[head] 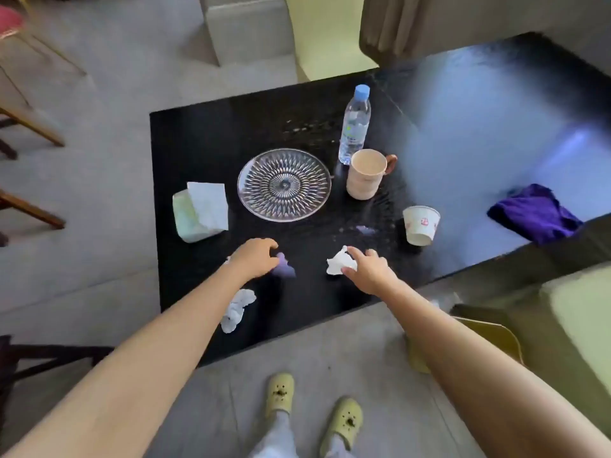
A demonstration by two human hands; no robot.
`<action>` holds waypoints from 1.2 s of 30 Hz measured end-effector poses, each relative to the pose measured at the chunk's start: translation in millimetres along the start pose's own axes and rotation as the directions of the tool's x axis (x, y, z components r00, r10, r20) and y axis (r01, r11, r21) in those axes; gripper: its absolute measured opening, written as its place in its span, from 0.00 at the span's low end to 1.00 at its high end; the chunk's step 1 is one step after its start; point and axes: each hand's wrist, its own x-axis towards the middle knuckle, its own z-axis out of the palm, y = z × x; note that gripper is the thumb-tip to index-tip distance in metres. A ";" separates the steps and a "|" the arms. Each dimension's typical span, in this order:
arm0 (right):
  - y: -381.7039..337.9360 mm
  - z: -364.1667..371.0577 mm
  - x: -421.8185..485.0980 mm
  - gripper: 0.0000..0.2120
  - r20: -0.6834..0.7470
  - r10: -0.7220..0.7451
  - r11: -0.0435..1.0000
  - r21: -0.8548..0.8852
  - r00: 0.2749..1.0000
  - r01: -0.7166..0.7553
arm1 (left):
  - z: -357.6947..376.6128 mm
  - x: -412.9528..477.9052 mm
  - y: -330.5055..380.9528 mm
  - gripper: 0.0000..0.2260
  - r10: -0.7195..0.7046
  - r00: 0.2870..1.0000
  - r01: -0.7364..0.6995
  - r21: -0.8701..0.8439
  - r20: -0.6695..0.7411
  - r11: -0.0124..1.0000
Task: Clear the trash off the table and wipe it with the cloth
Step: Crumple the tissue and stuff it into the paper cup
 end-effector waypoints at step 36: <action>-168.5 127.5 -12.0 0.12 -0.107 -0.362 0.914 0.154 0.926 0.375 | 40.1 -41.1 -118.8 0.10 -0.279 0.943 0.119 -0.600 -0.181 0.791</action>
